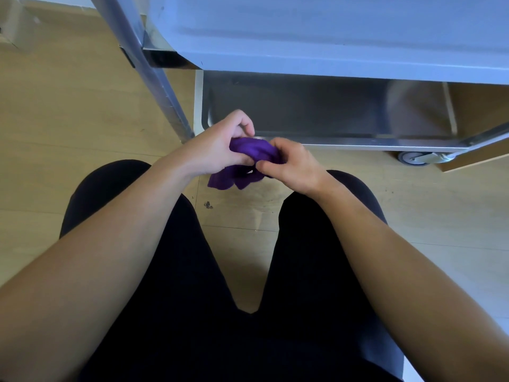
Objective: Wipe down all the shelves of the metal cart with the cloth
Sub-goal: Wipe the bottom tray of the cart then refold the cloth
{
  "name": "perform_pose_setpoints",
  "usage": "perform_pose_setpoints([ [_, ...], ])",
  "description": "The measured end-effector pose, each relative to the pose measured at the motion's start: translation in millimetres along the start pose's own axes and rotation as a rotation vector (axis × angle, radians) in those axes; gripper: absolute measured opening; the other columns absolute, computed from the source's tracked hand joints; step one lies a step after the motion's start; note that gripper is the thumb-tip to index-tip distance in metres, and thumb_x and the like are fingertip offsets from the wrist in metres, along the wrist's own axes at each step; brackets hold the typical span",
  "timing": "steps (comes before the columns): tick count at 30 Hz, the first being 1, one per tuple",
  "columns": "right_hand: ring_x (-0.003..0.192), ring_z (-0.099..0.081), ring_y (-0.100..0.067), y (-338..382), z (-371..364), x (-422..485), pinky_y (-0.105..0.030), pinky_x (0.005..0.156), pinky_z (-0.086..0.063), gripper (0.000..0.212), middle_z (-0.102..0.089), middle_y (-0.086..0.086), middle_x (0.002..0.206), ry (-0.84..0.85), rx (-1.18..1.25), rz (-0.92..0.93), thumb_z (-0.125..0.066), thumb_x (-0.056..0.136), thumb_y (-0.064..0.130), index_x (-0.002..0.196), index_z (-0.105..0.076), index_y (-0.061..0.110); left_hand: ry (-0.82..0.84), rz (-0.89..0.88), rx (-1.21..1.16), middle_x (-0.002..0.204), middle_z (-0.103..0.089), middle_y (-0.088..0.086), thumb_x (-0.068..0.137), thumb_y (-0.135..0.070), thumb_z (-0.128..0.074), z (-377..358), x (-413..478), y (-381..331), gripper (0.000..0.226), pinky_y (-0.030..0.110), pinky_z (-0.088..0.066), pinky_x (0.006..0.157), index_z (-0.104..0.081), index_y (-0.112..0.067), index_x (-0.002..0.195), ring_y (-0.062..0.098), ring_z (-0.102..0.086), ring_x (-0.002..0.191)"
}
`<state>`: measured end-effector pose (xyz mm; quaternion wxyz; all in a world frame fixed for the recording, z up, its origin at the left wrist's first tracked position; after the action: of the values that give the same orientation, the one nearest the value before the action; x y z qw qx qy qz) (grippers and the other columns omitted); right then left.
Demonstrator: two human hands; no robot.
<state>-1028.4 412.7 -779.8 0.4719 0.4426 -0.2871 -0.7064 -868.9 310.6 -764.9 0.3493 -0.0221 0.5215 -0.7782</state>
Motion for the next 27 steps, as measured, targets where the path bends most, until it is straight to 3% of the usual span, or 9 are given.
perform_pose_setpoints([
  [3,0.071,-0.066,-0.013,0,-5,1,-0.029,0.068,-0.053,0.019,-0.069,0.005,0.079,0.094,0.051,-0.054,-0.067,0.085,0.037,0.097,-0.063,0.023,0.029,-0.02,0.023,0.094,-0.069,-0.01,0.084,-0.019,-0.074,-5,3,-1,0.044,0.028,-0.049,0.07,-0.039,-0.024,0.109,0.012,-0.06,0.079],
  [6,0.063,-0.053,-0.011,-2,-6,1,-0.026,0.063,-0.043,0.024,-0.06,0.002,0.071,0.12,0.02,0.001,-0.061,0.093,0.031,0.088,-0.066,0.009,0.013,-0.02,0.049,0.104,-0.06,-0.005,0.079,-0.02,-0.079,-8,7,3,0.058,0.028,-0.05,0.07,-0.035,-0.023,0.116,0.008,-0.06,0.086],
  [10,0.074,-0.06,-0.011,-8,-3,2,-0.029,0.073,-0.048,0.019,-0.068,-0.002,0.081,0.077,0.215,-0.029,-0.058,0.095,0.025,0.094,-0.072,0.012,-0.127,0.038,0.091,0.113,-0.051,0.003,0.07,-0.03,-0.086,-5,10,5,0.073,0.034,-0.053,0.089,-0.034,-0.019,0.119,0.012,-0.058,0.102],
  [14,0.068,-0.061,-0.013,-5,3,2,-0.032,0.07,-0.048,0.018,-0.07,0.002,0.073,-0.001,0.377,-0.006,-0.057,0.094,0.019,0.092,-0.075,0.016,-0.007,0.235,0.251,0.103,-0.059,-0.003,0.07,-0.048,-0.082,-7,12,16,0.06,0.031,-0.049,0.071,-0.052,-0.018,0.111,0.014,-0.059,0.091],
  [16,0.065,-0.054,-0.022,-3,5,1,-0.037,0.067,-0.043,0.016,-0.068,-0.006,0.073,0.0,0.466,0.037,-0.056,0.093,0.012,0.096,-0.071,0.009,0.069,0.207,0.258,0.099,-0.063,-0.006,0.074,-0.041,-0.081,-13,15,19,0.044,0.026,-0.043,0.069,-0.06,-0.02,0.108,0.016,-0.06,0.091],
  [19,0.072,-0.061,-0.027,-5,7,2,-0.039,0.069,-0.047,0.01,-0.07,-0.016,0.091,-0.031,0.552,0.073,-0.058,0.091,0.004,0.101,-0.061,0.005,-0.013,0.161,0.275,0.085,-0.062,-0.005,0.078,-0.031,-0.079,-16,19,18,0.021,0.022,-0.04,0.06,-0.062,-0.023,0.088,0.021,-0.061,0.086],
  [22,0.088,-0.064,-0.02,-11,7,6,-0.039,0.08,-0.051,0.012,-0.069,-0.013,0.098,-0.133,0.423,0.128,-0.065,0.087,0.009,0.098,-0.06,0.01,-0.127,0.183,0.273,0.084,-0.063,0.0,0.078,-0.029,-0.08,-12,19,19,0.021,0.027,-0.038,0.06,-0.066,-0.019,0.089,0.021,-0.059,0.08],
  [24,0.094,-0.06,-0.01,-14,10,6,-0.031,0.086,-0.048,0.01,-0.064,-0.001,0.099,-0.252,0.22,0.152,-0.068,0.085,0.017,0.094,-0.063,0.018,-0.163,0.187,0.243,0.08,-0.064,-0.004,0.079,-0.027,-0.079,-7,19,21,0.019,0.026,-0.039,0.066,-0.071,-0.017,0.092,0.019,-0.061,0.078],
  [27,0.113,-0.053,-0.001,-18,13,8,-0.027,0.093,-0.049,0.017,-0.055,0.009,0.12,-0.321,0.123,0.122,-0.067,0.086,0.023,0.102,-0.063,0.019,-0.217,0.183,0.183,0.073,-0.064,-0.01,0.081,-0.027,-0.077,-1,16,20,0.01,0.025,-0.04,0.063,-0.076,-0.02,0.087,0.012,-0.059,0.07],
])
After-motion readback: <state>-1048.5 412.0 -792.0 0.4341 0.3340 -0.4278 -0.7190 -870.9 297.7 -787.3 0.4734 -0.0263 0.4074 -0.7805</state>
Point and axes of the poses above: each hand's wrist, its own x-axis towards the middle knuckle, its own z-axis out of the back of the hand, y = z × x, the point moved 1 cm from there along x, towards the middle knuckle
